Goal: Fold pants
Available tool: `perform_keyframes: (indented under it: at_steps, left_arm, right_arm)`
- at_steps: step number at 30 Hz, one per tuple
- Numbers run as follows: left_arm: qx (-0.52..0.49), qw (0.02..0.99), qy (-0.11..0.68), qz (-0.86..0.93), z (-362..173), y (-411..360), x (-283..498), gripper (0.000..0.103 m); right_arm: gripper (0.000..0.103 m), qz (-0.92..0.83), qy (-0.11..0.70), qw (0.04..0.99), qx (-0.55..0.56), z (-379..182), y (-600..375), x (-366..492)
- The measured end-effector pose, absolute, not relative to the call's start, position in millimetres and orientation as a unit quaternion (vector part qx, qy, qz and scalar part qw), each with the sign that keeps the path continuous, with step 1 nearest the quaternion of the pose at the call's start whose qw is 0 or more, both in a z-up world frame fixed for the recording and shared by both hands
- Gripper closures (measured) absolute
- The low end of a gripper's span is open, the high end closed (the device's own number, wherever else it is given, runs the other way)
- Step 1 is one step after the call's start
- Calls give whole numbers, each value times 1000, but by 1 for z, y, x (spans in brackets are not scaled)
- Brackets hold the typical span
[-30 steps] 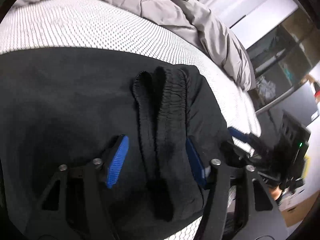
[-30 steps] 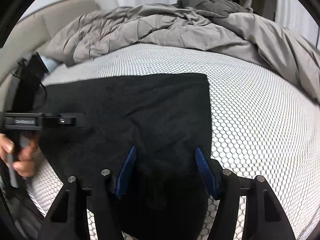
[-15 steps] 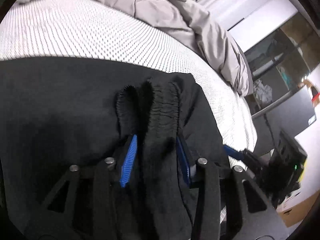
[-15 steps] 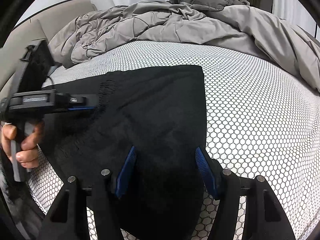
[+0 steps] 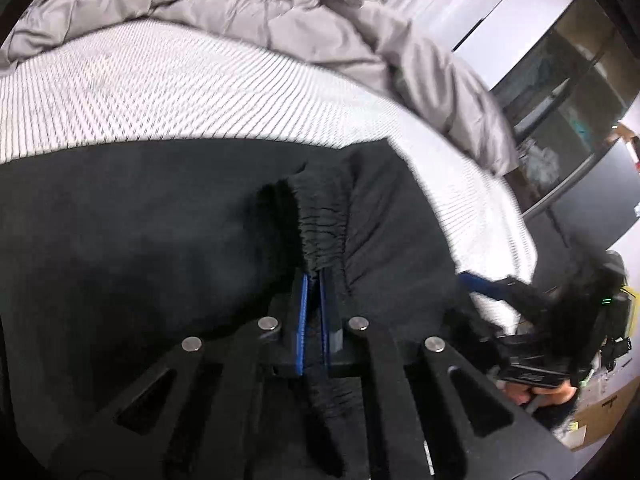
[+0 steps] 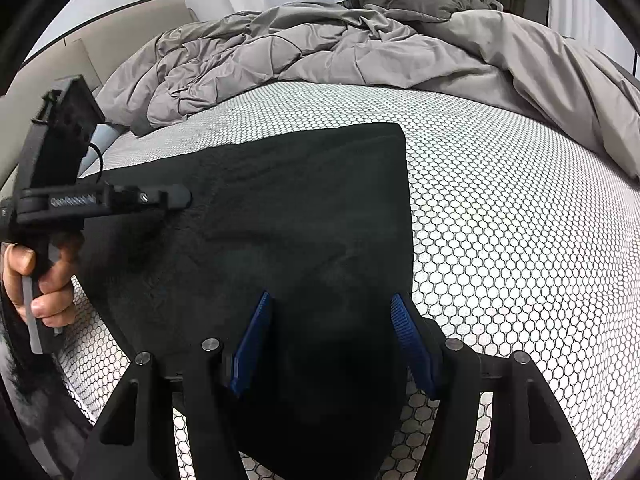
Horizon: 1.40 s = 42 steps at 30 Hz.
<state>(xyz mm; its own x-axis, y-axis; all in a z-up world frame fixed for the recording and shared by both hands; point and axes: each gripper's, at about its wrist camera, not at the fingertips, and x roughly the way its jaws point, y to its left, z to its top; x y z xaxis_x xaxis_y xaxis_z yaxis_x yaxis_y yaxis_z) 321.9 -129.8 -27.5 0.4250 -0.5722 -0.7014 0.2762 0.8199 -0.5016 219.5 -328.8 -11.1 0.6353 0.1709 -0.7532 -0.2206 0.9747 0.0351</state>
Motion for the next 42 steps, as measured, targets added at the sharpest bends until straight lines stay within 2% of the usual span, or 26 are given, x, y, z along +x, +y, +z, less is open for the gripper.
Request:
perform_keyframes:
  at_steps: [5, 7, 12, 16, 19, 20, 21, 24, 26, 29, 32, 39, 42]
  left_arm:
    - [-167, 819, 490, -245, -42, -121, 324, 95]
    - [-182, 810, 499, -249, -43, -112, 323, 90]
    - [-228, 777, 512, -285, -53, -98, 323, 63]
    - [-251, 759, 521, -300, -62, -109, 336, 54]
    - [-269, 752, 521, -300, -67, -117, 345, 54]
    - [-273, 753, 519, -298, -67, -118, 346, 59]
    - [-274, 758, 516, -291, -66, -118, 345, 76]
    - [-266, 777, 496, -283, -59, -117, 339, 90]
    - [-245, 796, 477, -281, -47, -122, 332, 94]
    - [-205, 818, 461, -276, -36, -131, 327, 95]
    - [-221, 808, 463, -289, -34, -121, 328, 96]
    - [-227, 850, 412, -236, 7, -35, 308, 96]
    - [-225, 854, 428, -192, -2, 3, 308, 96]
  right_arm:
    - [39, 108, 416, 903, -28, -12, -329, 219]
    - [39, 109, 416, 902, -26, -11, -331, 219]
    - [39, 109, 421, 900, -17, -12, -337, 218]
    - [37, 107, 422, 900, -23, -14, -332, 218]
    - [36, 107, 423, 900, -25, -15, -329, 219]
    - [36, 107, 423, 900, -26, -15, -329, 219]
    - [35, 108, 423, 899, -26, -15, -329, 220]
    - [35, 108, 423, 899, -25, -16, -331, 221]
    - [35, 110, 423, 899, -24, -16, -331, 221]
    - [35, 110, 422, 900, -25, -17, -331, 222]
    - [35, 113, 419, 901, -17, -14, -332, 222]
    - [35, 153, 388, 908, 40, 8, -333, 219]
    - [35, 158, 397, 904, 26, 3, -319, 223]
